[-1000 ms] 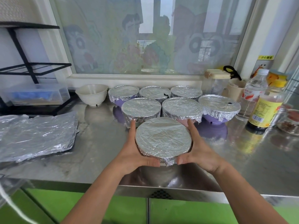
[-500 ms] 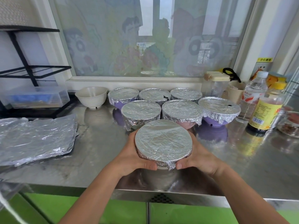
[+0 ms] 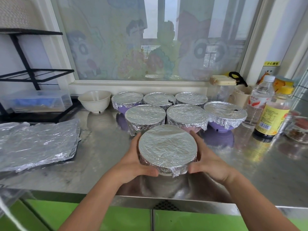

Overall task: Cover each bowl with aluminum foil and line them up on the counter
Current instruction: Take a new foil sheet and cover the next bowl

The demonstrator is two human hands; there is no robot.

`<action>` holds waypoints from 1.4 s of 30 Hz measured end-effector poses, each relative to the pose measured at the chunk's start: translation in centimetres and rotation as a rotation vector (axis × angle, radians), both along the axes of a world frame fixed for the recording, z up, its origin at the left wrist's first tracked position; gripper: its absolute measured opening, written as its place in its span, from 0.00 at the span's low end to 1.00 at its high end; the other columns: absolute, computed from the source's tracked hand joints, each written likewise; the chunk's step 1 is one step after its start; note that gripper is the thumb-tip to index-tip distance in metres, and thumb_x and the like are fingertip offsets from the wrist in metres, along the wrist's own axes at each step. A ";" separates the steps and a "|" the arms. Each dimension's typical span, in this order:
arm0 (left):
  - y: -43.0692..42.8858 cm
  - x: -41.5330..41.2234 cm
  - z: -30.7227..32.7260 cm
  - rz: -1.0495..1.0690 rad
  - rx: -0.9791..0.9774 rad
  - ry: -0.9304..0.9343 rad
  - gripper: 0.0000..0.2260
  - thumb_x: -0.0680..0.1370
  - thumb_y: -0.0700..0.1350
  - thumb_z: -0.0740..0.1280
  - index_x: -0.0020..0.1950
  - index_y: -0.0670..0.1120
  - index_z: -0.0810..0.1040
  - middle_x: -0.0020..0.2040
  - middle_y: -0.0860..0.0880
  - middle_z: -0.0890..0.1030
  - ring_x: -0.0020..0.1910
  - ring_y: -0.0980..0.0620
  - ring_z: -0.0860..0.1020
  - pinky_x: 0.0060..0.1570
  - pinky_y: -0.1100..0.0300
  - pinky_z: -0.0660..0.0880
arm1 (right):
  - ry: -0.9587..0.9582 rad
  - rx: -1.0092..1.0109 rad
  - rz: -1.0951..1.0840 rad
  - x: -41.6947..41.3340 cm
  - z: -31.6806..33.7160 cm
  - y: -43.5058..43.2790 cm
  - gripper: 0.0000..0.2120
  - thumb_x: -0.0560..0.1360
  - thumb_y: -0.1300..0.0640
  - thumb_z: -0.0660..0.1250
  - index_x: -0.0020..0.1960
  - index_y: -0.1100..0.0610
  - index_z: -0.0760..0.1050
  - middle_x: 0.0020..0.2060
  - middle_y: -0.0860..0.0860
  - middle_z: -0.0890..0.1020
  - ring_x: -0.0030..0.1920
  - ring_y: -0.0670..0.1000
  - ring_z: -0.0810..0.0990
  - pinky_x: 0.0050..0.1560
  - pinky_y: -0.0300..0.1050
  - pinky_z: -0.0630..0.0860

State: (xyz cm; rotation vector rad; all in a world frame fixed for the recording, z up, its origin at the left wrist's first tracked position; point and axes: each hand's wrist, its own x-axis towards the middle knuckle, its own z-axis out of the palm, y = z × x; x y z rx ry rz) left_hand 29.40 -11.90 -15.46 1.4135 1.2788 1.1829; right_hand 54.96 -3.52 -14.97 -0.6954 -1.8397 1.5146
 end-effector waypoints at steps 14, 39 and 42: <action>-1.9 6.3 2.2 0.539 0.276 1.142 0.42 0.75 0.73 0.39 0.77 0.44 0.59 0.79 0.41 0.53 0.78 0.41 0.49 0.74 0.39 0.52 | 0.035 -0.047 -0.426 -2.0 2.4 -0.1 0.18 0.78 0.40 0.61 0.52 0.51 0.82 0.46 0.49 0.86 0.48 0.48 0.82 0.52 0.47 0.75; 0.9 5.4 1.4 0.878 0.212 -0.185 0.14 0.83 0.46 0.57 0.67 0.45 0.74 0.60 0.54 0.78 0.60 0.61 0.72 0.63 0.68 0.64 | 0.220 -0.308 -0.391 -5.6 3.4 2.8 0.21 0.79 0.48 0.64 0.58 0.67 0.78 0.53 0.68 0.79 0.50 0.58 0.81 0.52 0.49 0.75; -1.2 6.8 3.6 0.855 0.350 0.214 0.23 0.81 0.56 0.53 0.71 0.46 0.70 0.68 0.52 0.73 0.67 0.57 0.68 0.69 0.62 0.62 | 0.095 -0.169 -0.294 -5.9 4.3 4.1 0.17 0.78 0.47 0.66 0.61 0.54 0.80 0.57 0.52 0.83 0.60 0.50 0.80 0.60 0.43 0.74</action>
